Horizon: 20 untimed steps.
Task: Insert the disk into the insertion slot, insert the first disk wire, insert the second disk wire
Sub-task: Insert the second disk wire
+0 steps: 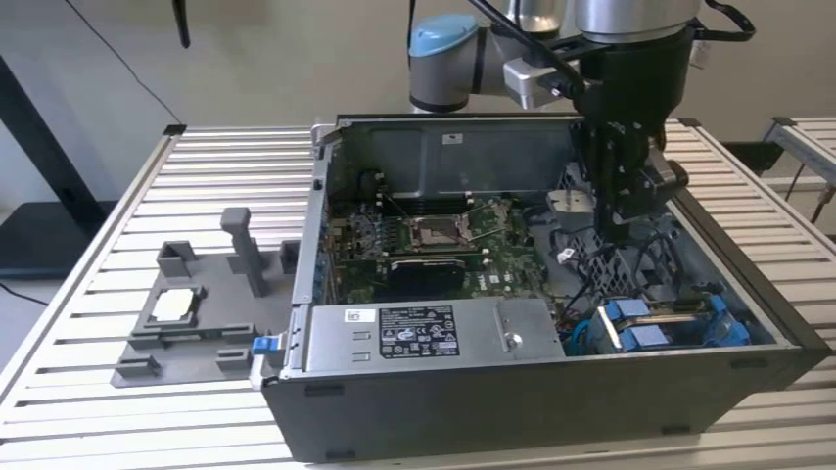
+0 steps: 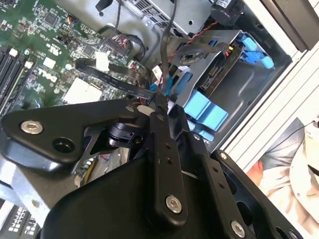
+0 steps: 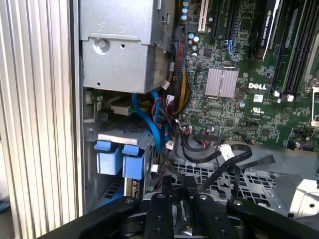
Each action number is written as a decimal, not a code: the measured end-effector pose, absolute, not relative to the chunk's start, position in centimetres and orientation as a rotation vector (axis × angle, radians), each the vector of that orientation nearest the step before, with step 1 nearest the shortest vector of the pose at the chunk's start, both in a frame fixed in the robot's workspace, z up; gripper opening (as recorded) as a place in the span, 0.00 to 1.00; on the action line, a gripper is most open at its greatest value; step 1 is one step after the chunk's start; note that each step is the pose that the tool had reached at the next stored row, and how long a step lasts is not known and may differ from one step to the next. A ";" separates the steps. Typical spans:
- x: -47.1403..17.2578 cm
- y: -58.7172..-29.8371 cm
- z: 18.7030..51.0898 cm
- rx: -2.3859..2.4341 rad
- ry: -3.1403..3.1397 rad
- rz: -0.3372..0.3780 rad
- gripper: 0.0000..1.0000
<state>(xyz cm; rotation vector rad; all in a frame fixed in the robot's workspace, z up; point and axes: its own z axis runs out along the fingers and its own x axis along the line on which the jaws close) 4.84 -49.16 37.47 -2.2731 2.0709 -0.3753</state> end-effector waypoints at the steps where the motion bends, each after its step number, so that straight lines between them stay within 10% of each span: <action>1: 4.8 -49.2 37.5 -2.273 2.071 -0.375 0.24; 20: 4.5 -49.2 37.3 -2.269 2.068 -0.384 0.24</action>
